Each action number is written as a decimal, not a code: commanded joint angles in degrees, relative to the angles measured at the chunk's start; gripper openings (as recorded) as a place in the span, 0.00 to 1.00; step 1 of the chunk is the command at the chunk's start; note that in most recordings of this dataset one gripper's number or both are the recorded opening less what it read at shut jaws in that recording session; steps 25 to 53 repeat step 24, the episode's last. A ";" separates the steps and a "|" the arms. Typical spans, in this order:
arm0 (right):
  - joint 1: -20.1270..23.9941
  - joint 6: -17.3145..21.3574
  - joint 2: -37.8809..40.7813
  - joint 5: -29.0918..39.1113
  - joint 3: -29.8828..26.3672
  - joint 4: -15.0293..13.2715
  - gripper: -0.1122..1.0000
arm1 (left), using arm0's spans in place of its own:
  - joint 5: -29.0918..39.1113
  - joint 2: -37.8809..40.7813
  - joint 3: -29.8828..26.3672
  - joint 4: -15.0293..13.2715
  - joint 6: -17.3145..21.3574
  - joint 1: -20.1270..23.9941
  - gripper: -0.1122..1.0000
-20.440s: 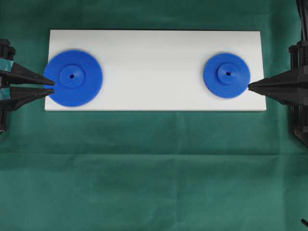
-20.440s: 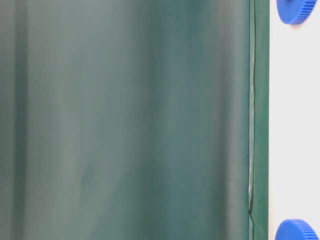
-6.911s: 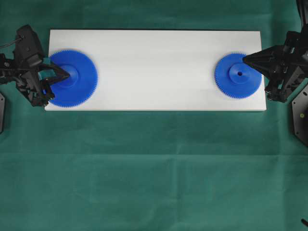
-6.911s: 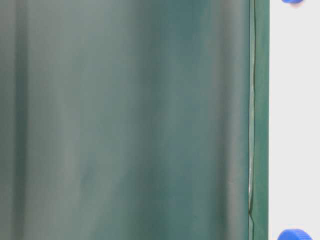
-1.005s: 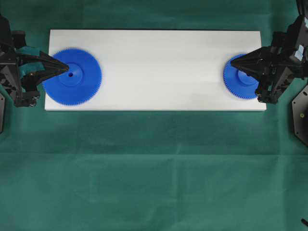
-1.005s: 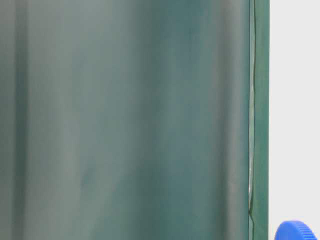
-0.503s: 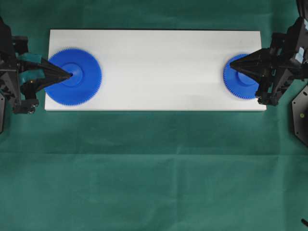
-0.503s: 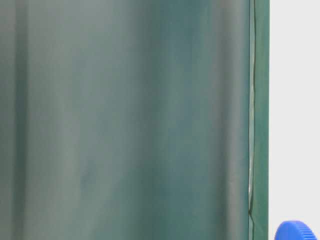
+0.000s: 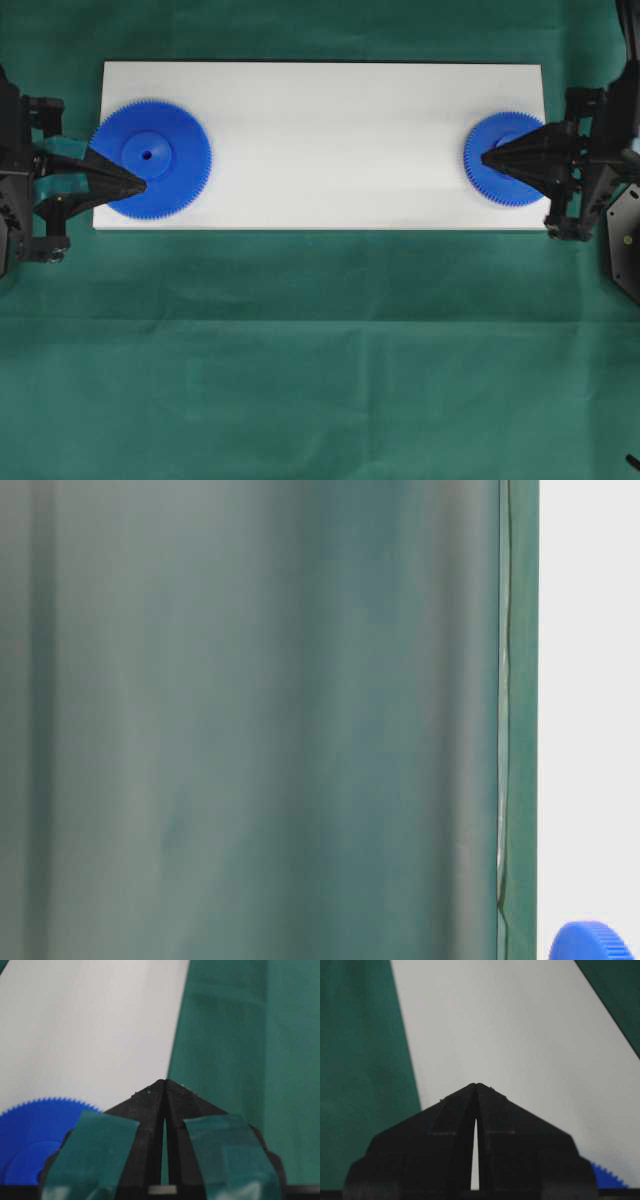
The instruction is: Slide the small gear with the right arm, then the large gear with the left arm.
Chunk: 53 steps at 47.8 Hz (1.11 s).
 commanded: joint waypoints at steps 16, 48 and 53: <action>3.08 0.00 -8.88 -3.16 3.96 -0.18 0.55 | -5.62 -4.31 3.78 0.18 2.64 -4.39 0.10; 3.08 0.09 -10.46 -3.16 4.83 -0.18 0.55 | -5.80 -5.27 4.75 0.09 2.64 -4.39 0.10; 3.08 0.09 -10.46 -3.16 4.83 -0.18 0.55 | -5.80 -5.27 4.75 0.09 2.64 -4.39 0.10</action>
